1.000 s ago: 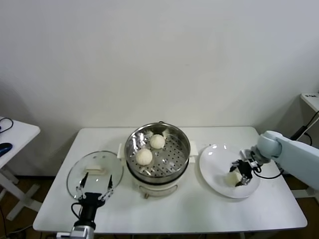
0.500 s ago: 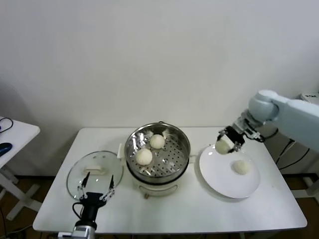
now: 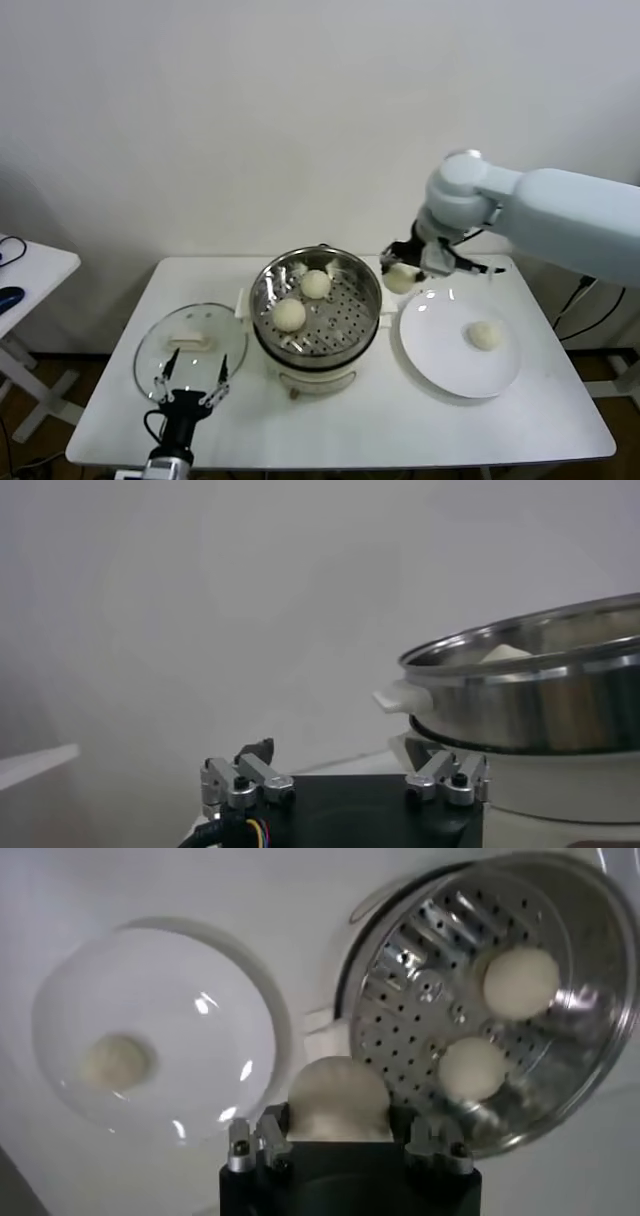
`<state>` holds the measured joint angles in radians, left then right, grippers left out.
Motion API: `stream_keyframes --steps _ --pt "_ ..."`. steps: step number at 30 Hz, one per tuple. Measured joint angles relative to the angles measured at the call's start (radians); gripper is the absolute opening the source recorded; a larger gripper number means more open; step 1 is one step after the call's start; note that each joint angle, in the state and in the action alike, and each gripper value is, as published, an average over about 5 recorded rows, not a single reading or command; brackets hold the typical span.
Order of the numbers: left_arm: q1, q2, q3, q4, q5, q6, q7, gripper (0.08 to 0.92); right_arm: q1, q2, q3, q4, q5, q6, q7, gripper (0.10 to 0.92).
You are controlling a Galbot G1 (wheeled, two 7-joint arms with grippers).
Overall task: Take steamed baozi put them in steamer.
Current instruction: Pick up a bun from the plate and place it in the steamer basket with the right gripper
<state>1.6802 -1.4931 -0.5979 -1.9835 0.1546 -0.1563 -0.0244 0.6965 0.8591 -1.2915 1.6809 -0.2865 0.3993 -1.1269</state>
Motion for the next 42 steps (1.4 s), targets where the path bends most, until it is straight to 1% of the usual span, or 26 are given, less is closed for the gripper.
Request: stream_keyframes --steps 5,12,20,29,42 --pt "0.004 0.006 -0.006 -0.002 -0.003 0.0 -0.001 0.823 -0.046 0.095 0.025 -0.01 -0.058 0.035 0.0 0.647" --pt "0.004 0.009 -0.007 0.001 -0.006 0.001 -0.001 0.823 -0.114 0.219 0.038 -0.061 -0.1 0.078 0.01 0.646" --pt "0.002 0.01 -0.009 0.012 -0.012 0.002 -0.001 0.823 -0.184 0.314 0.044 -0.133 -0.127 0.122 0.021 0.648" --pt "-0.008 0.013 -0.012 0.022 -0.018 0.006 -0.001 0.823 -0.22 0.343 0.044 -0.154 -0.128 0.152 0.022 0.645" --pt "-0.019 0.013 -0.005 0.027 -0.018 0.018 -0.001 0.823 -0.231 0.322 0.029 -0.136 -0.13 0.173 0.021 0.647"
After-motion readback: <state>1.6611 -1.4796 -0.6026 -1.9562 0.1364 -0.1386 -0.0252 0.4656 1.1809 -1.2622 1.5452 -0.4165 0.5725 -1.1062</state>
